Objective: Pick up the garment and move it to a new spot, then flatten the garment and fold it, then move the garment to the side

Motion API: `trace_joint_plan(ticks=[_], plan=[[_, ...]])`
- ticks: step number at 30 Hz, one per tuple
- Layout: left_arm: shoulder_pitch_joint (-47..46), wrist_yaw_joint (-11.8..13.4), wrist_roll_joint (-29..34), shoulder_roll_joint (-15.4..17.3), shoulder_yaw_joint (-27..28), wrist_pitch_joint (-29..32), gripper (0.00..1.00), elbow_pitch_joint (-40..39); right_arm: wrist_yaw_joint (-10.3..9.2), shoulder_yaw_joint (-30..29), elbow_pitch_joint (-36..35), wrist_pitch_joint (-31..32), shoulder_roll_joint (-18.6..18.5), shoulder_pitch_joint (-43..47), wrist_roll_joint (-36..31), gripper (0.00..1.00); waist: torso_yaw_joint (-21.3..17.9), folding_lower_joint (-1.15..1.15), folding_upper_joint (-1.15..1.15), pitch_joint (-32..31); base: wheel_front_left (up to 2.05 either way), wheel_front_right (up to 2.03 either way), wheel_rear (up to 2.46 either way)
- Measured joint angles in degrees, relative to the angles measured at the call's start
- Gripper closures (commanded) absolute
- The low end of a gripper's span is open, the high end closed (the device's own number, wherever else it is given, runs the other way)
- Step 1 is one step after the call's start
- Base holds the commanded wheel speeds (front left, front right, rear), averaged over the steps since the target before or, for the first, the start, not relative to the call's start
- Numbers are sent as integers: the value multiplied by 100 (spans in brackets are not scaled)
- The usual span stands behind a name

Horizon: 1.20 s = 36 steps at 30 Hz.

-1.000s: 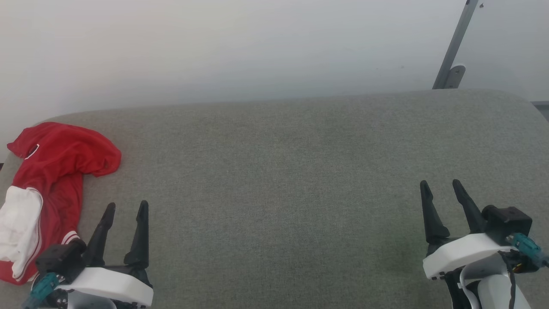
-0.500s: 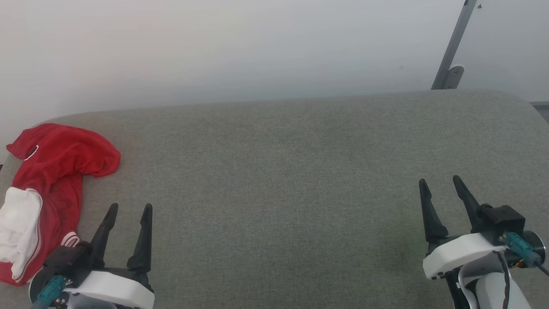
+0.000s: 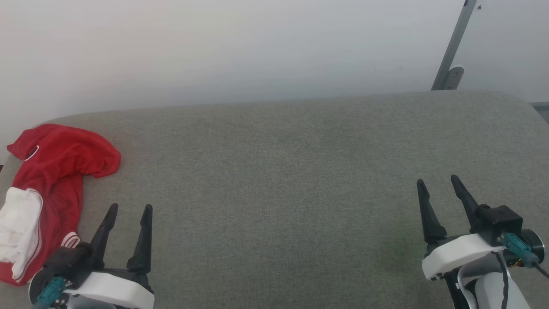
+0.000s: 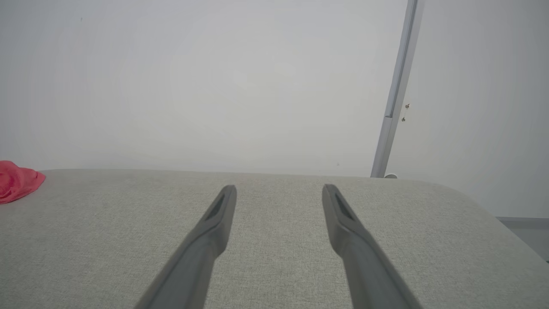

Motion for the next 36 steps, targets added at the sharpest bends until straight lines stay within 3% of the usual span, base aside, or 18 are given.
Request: trace_joint_plan(ticks=[10,22,29,36], plan=[[-19,0,-189,-40,348,0,0,174,0,212,10,12,-13,-1,73,0,278,0,0,-39,0,0,0],[37,43,-355,23,897,0,0,278,0,748,163,67,-59,-151,207,0,1221,0,0,-207,0,0,0],[128,59,-405,-63,884,1,0,236,0,871,249,65,-35,-207,249,0,1683,0,0,-281,0,0,0],[59,59,-556,-76,872,81,0,248,0,895,278,58,-30,-238,256,0,1901,0,0,-259,0,0,0]])
